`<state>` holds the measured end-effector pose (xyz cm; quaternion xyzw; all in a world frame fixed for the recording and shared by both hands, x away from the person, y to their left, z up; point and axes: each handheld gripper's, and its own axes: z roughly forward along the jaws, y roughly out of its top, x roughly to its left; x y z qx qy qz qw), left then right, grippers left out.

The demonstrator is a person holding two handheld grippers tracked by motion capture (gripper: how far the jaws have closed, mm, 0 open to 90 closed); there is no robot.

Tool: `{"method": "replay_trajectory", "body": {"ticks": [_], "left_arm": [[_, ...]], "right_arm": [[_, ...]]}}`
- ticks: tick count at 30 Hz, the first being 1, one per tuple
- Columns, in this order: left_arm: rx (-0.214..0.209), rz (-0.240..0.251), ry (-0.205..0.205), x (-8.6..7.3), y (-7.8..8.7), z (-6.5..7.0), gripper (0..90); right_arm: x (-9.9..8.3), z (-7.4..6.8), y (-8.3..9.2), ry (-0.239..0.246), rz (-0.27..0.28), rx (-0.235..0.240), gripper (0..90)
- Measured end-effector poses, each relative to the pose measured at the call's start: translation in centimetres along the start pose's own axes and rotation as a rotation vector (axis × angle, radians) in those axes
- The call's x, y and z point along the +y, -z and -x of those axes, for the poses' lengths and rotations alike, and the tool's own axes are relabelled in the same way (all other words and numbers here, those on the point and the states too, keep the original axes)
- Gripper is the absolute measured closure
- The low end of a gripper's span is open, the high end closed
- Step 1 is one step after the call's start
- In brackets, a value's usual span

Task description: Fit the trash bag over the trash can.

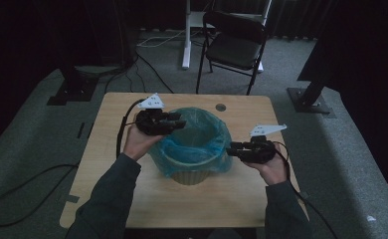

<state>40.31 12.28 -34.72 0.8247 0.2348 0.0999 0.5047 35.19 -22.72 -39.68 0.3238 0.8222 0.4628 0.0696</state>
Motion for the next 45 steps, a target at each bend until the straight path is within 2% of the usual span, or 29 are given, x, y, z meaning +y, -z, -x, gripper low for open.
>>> {"method": "replay_trajectory", "body": {"ticks": [5,8,17,18,24,28,29,31,34,38,40,45], "left_arm": [[-0.009,-0.037,-0.024,0.3,-1.0,0.2,59.1],[-0.006,-0.06,-0.044,0.8,-1.8,0.3,59.1],[0.016,-0.099,-0.082,2.0,-2.7,0.6,59.1],[0.027,-0.114,-0.102,2.2,-3.0,0.7,59.1],[0.048,-0.169,-0.162,2.9,-3.7,1.1,59.1],[0.06,-0.243,-0.197,3.2,-4.4,1.3,59.0],[0.06,-0.243,-0.197,3.2,-4.4,1.3,59.0],[0.085,-0.296,-0.217,3.1,-5.1,1.3,59.0],[0.103,-0.331,-0.237,3.1,-5.7,1.3,59.0],[0.122,-0.339,-0.266,3.4,-6.1,1.8,59.0],[0.115,-0.334,-0.269,3.7,-6.2,2.0,58.9],[0.128,-0.338,-0.286,4.3,-6.5,2.5,58.0]], "right_arm": [[0.0,0.0,0.0,0.0,0.001,0.0,63.9],[0.0,0.0,0.0,-0.002,0.001,0.0,63.7],[-0.1,0.1,0.0,-0.005,0.001,0.002,63.5],[-0.1,0.1,0.0,-0.005,0.001,0.002,63.5],[-0.1,0.1,0.0,-0.006,0.001,0.003,63.3],[-0.1,0.2,0.1,-0.008,0.001,0.002,63.2],[-0.1,0.2,0.1,-0.008,0.001,0.002,63.2],[-0.2,0.2,0.1,-0.007,0.004,0.003,63.1],[-0.2,0.2,0.2,-0.011,0.004,0.002,63.2],[-0.3,0.3,0.1,-0.011,0.002,0.003,63.1],[-0.3,0.2,0.1,-0.01,0.001,0.003,63.0],[-0.3,0.2,0.1,-0.009,0.003,0.003,63.0]]}}
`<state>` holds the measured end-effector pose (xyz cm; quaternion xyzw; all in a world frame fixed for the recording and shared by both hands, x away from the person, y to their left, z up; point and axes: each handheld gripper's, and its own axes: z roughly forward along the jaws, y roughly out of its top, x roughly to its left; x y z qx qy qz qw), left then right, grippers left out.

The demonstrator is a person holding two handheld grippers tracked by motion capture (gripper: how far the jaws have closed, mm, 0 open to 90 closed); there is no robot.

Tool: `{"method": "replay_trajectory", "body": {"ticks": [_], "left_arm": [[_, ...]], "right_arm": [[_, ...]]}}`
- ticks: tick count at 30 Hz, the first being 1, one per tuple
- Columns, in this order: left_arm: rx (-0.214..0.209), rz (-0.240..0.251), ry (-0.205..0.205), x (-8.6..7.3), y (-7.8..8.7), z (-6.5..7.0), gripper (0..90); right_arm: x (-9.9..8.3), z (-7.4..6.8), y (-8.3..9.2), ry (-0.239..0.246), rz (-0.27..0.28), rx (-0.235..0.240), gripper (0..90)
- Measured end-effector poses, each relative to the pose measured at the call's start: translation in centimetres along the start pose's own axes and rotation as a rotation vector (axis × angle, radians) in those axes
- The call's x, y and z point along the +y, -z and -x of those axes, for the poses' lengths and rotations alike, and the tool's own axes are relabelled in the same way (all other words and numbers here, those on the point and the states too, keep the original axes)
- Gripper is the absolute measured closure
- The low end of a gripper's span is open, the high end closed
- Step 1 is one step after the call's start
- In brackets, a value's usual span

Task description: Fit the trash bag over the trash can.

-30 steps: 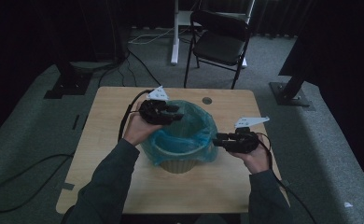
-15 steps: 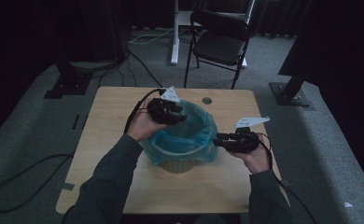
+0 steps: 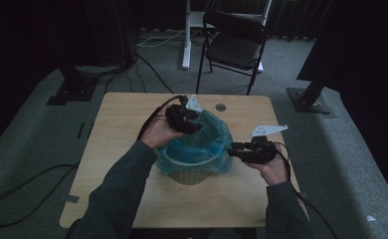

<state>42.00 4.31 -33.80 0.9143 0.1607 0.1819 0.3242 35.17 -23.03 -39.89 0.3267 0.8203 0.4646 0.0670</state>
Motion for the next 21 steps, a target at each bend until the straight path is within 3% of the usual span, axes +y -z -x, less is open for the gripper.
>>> {"method": "replay_trajectory", "body": {"ticks": [2,4,7,9,21], "left_arm": [[-0.003,-0.003,0.0,0.2,-0.1,0.1,57.9],[-0.003,-0.047,-0.001,0.3,-0.7,0.2,57.4],[0.002,-0.159,-0.008,0.1,-2.3,0.0,55.5],[0.005,-0.194,-0.023,-0.1,-3.0,0.0,55.5],[0.033,-0.313,-0.064,-0.2,-5.1,0.6,55.5]], "right_arm": [[0.0,0.0,0.0,0.0,0.0,0.0,63.0],[0.0,0.0,0.0,0.0,0.0,0.0,63.0],[-0.1,0.0,0.0,0.0,0.0,0.0,62.9],[-0.1,0.0,0.0,0.001,0.0,0.001,62.9],[-0.1,0.0,0.2,-0.002,0.006,0.0,62.8]]}}
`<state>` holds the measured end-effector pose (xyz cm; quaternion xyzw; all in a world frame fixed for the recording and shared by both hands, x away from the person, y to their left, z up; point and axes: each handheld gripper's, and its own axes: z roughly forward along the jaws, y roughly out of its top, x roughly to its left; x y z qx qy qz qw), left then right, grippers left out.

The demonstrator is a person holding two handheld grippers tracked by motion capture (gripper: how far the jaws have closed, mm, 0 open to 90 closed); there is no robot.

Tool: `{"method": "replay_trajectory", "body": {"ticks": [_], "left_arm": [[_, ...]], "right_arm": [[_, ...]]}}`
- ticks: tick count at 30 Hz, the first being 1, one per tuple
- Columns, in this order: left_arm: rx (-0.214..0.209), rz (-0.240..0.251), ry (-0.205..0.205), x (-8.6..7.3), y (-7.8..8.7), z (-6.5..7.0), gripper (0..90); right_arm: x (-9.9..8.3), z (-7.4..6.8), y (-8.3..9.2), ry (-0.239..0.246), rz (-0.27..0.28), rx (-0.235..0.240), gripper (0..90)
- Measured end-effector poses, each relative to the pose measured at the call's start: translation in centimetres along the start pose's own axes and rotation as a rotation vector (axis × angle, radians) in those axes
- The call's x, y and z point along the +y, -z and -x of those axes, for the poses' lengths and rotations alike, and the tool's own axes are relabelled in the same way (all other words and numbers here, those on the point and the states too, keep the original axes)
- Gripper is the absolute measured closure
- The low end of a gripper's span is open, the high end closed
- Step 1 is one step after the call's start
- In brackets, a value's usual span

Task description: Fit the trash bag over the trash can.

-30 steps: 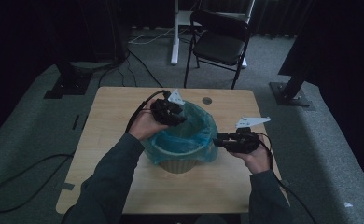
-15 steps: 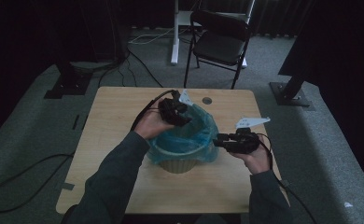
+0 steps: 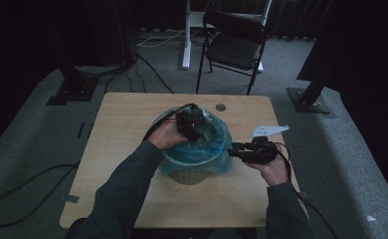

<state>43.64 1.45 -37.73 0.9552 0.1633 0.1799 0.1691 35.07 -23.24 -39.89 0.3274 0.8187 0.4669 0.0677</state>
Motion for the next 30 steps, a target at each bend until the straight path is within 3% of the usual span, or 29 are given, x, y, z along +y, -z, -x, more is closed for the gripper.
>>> {"method": "replay_trajectory", "body": {"ticks": [10,14,18,22,29,30], "left_arm": [[-0.002,-0.07,-0.022,0.2,-0.8,0.3,55.5],[-0.004,-0.068,-0.027,0.2,-0.8,0.4,55.5],[-0.011,0.002,-0.016,-0.1,0.0,0.2,55.6],[-0.011,0.108,0.016,-0.6,1.2,-0.1,55.6],[0.017,0.275,0.113,-2.1,3.8,-0.9,55.9],[0.017,0.275,0.113,-2.1,3.8,-0.9,55.9]], "right_arm": [[0.0,0.0,0.0,0.0,0.001,0.0,62.6],[0.0,0.0,0.1,-0.001,0.001,-0.001,62.5],[-0.1,0.0,0.1,0.0,0.002,0.001,62.3],[-0.1,0.1,0.3,-0.005,0.007,-0.002,62.2],[-0.1,0.1,0.4,-0.008,0.01,-0.003,62.1],[-0.1,0.1,0.4,-0.008,0.01,-0.003,62.1]]}}
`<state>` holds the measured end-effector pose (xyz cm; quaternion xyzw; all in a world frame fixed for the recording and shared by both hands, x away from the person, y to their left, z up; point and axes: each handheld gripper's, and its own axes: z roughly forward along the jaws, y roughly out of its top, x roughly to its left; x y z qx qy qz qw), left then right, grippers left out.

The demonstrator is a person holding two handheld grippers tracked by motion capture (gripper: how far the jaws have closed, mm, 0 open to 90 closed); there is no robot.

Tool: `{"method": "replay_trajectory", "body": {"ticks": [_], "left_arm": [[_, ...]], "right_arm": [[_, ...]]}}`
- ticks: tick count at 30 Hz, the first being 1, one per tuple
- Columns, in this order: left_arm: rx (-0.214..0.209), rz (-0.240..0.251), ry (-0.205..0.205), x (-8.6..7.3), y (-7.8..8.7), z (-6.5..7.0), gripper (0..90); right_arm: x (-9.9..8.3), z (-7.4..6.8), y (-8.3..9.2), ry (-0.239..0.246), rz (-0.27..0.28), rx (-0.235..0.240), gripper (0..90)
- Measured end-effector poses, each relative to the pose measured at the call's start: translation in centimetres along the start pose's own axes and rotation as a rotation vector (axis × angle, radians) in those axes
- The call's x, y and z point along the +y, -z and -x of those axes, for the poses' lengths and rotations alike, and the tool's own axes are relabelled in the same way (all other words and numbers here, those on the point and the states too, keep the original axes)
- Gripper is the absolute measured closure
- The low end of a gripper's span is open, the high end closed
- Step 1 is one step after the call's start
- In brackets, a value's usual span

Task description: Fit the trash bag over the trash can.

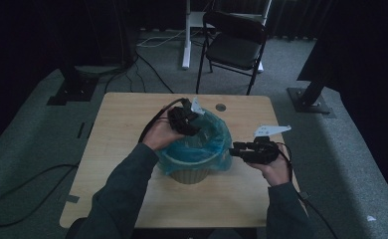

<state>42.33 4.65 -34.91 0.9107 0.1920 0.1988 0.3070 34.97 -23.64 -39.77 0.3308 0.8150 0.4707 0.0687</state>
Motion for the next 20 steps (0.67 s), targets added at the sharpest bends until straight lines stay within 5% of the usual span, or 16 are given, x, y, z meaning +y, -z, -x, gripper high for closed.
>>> {"method": "replay_trajectory", "body": {"ticks": [12,20], "left_arm": [[0.068,0.275,0.161,-2.9,5.8,-1.8,56.0],[0.127,0.367,0.281,-7.2,7.9,-3.0,55.9]], "right_arm": [[0.0,0.3,0.7,-0.007,0.02,-0.01,61.8],[0.0,0.6,1.2,-0.014,0.039,-0.021,61.4]]}}
